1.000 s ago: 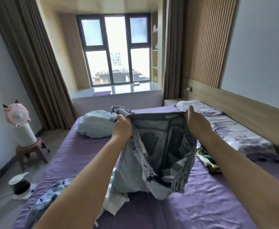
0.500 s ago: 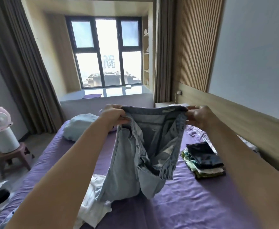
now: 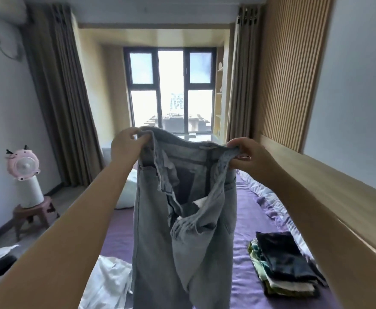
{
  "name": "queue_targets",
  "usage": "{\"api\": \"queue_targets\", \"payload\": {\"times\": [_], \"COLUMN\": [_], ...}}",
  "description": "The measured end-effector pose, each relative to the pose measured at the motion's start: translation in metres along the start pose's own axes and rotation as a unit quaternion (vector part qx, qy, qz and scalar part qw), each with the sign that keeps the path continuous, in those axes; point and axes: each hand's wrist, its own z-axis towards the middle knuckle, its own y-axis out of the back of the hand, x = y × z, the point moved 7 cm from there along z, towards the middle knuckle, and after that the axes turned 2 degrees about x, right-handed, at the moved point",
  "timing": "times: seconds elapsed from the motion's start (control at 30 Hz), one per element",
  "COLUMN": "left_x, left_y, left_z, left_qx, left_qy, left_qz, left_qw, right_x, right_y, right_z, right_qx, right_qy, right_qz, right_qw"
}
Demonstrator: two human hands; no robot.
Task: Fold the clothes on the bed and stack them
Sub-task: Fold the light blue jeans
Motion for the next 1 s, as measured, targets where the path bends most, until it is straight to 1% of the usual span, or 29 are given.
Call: {"api": "queue_targets", "payload": {"times": [0.03, 0.1, 0.17, 0.23, 0.33, 0.4, 0.47, 0.57, 0.63, 0.7, 0.73, 0.8, 0.87, 0.93, 1.0], "left_x": [0.005, 0.017, 0.029, 0.040, 0.052, 0.059, 0.068, 0.091, 0.107, 0.122, 0.127, 0.135, 0.147, 0.162, 0.178], "left_y": [-0.006, -0.016, -0.021, -0.022, -0.024, -0.027, -0.029, -0.029, -0.029, -0.028, -0.027, -0.023, -0.021, -0.017, -0.017], "left_z": [0.001, 0.004, 0.005, 0.005, 0.003, 0.001, 0.000, -0.007, -0.014, -0.021, -0.025, -0.032, -0.041, -0.053, -0.067], "left_qx": [0.011, 0.037, 0.049, 0.052, 0.062, 0.069, 0.079, 0.101, 0.118, 0.130, 0.132, 0.137, 0.148, 0.153, 0.164], "left_qy": [0.022, 0.077, 0.126, 0.147, 0.150, 0.145, 0.134, 0.147, 0.164, 0.177, 0.181, 0.192, 0.210, 0.229, 0.248], "left_qz": [-0.030, -0.104, -0.151, -0.135, -0.128, -0.120, -0.085, -0.044, -0.036, -0.030, -0.033, -0.041, -0.053, -0.062, -0.069], "left_qw": [0.999, 0.991, 0.979, 0.978, 0.978, 0.980, 0.984, 0.983, 0.979, 0.975, 0.974, 0.971, 0.965, 0.959, 0.952], "right_x": [-0.003, -0.009, -0.016, -0.023, -0.039, -0.045, -0.048, -0.057, -0.067, -0.075, -0.077, -0.087, -0.095, -0.102, -0.110], "right_y": [0.002, 0.002, 0.001, 0.000, -0.008, -0.015, -0.024, -0.044, -0.064, -0.079, -0.086, -0.096, -0.100, -0.104, -0.111], "right_z": [0.001, 0.001, 0.000, -0.003, -0.009, -0.013, -0.019, -0.033, -0.045, -0.051, -0.054, -0.061, -0.066, -0.071, -0.077], "right_qx": [0.012, 0.052, 0.105, 0.156, 0.223, 0.240, 0.257, 0.319, 0.370, 0.380, 0.382, 0.370, 0.334, 0.308, 0.308], "right_qy": [0.011, 0.027, 0.027, 0.009, -0.049, -0.069, -0.086, -0.129, -0.146, -0.125, -0.118, -0.164, -0.200, -0.215, -0.217], "right_qz": [-0.024, -0.039, -0.002, 0.063, 0.132, 0.159, 0.178, 0.169, 0.096, -0.005, -0.010, 0.064, 0.135, 0.168, 0.136], "right_qw": [1.000, 0.998, 0.994, 0.986, 0.965, 0.955, 0.946, 0.924, 0.912, 0.916, 0.916, 0.912, 0.911, 0.911, 0.916]}}
